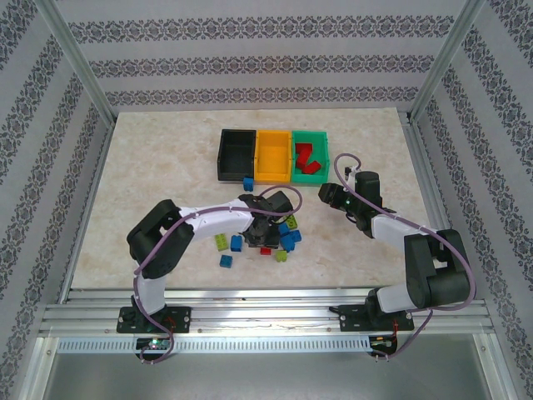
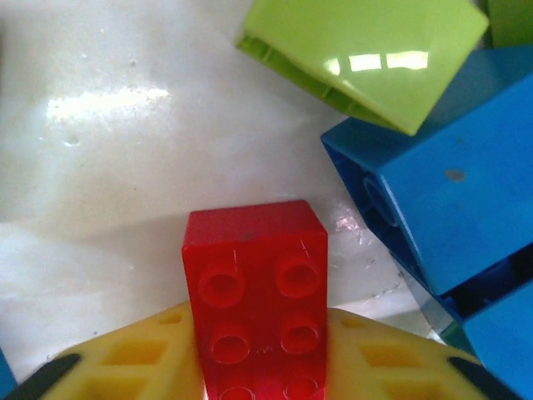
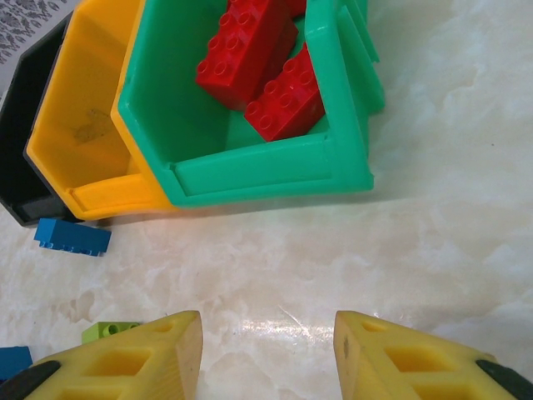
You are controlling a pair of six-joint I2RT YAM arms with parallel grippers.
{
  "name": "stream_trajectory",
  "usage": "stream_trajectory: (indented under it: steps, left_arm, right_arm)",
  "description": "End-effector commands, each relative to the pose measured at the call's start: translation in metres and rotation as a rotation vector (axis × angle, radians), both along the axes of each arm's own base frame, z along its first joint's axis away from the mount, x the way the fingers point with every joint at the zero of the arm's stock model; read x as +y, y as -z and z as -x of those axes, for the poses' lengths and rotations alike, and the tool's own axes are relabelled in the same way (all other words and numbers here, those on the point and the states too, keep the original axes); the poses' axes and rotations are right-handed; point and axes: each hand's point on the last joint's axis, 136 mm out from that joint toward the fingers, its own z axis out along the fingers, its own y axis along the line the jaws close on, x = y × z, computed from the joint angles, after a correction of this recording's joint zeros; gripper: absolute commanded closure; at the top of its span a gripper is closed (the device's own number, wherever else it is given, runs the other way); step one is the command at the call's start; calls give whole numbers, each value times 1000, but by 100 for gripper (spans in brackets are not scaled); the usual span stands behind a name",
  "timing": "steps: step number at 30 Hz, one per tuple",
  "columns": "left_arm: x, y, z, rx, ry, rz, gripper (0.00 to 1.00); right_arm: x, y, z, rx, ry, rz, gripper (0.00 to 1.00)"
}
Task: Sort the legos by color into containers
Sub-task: Pick up the lego from the middle-left of the table.
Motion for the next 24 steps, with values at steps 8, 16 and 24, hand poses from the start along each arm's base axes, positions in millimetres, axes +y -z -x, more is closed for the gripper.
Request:
stream_trajectory:
  steps: [8,16,24]
  left_arm:
    - [-32,-67,-33,-185,43,169,76]
    - [-73,-146,-109,-390,50,353,77]
    - [-112,-188,-184,-522,62,453,79]
  right_arm:
    - [0,-4,-4,-10,-3,-23,54]
    - [-2,-6,-4,-14,2,-23,54]
    - [-9,-9,-3,-21,23,-33,54]
